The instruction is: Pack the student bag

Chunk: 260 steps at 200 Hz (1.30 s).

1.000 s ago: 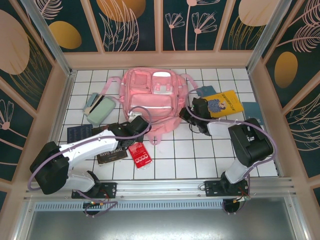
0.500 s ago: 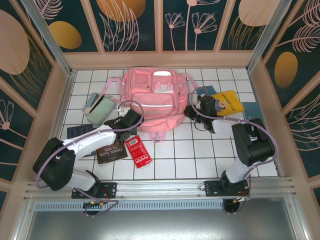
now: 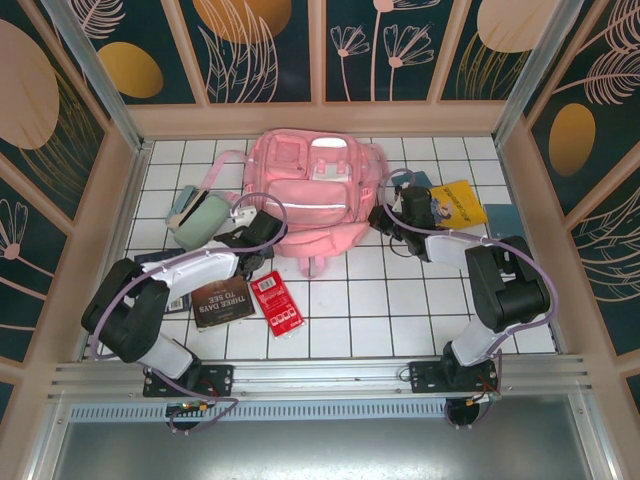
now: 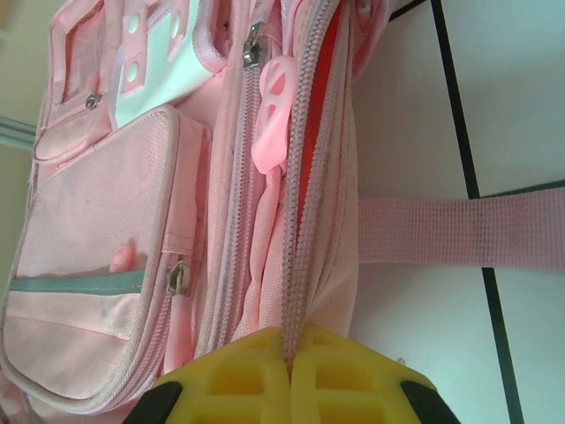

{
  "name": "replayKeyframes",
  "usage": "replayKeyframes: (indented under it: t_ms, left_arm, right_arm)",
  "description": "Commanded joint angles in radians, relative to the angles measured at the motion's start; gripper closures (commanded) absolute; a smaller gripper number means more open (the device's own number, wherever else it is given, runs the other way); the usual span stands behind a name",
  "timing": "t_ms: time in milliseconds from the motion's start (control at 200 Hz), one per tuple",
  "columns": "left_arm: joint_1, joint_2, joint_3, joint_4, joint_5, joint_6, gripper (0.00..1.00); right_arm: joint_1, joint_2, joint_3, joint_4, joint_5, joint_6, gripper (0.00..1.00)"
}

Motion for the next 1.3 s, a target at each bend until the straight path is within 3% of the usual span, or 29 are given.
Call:
replayKeyframes:
  t_ms: [0,30,115,160,220,295,535,786,1056,1296]
  left_arm:
    - [0.051,0.001,0.005,-0.062,-0.112,-0.003,1.00]
    - [0.051,-0.009,0.002,-0.057,-0.085,0.004,1.00]
    - [0.049,-0.061,-0.014,-0.045,-0.003,0.028,0.82]
    - [0.048,-0.097,-0.026,-0.045,0.032,0.039,0.70]
    - [0.046,-0.147,-0.036,-0.048,0.075,0.053,0.58]
    - [0.041,-0.204,-0.038,-0.055,0.108,0.073,0.52]
    - [0.033,-0.249,-0.008,0.034,0.289,0.175,0.48]
    - [-0.001,-0.129,0.086,0.086,0.366,0.245,0.49]
    - [-0.033,0.020,0.157,0.070,0.363,0.269,0.49]
    - [-0.070,0.115,0.196,0.076,0.358,0.274,0.48]
  right_arm:
    - [-0.070,0.002,0.038,0.014,0.140,-0.047,1.00]
    - [-0.070,0.002,0.037,0.019,0.127,-0.050,1.00]
    - [-0.061,-0.010,0.029,0.021,0.110,-0.050,0.73]
    - [-0.050,-0.027,0.023,0.016,0.113,-0.054,0.64]
    - [-0.032,-0.056,0.012,0.003,0.127,-0.060,0.59]
    - [-0.006,-0.100,-0.010,-0.020,0.156,-0.067,0.57]
    - [0.151,-0.234,-0.105,-0.008,0.186,-0.073,0.55]
    - [0.328,-0.129,-0.074,0.072,0.079,-0.041,0.56]
    - [0.347,0.023,-0.120,0.100,0.104,0.002,0.57]
    - [0.341,0.027,-0.217,0.104,0.147,0.010,0.58]
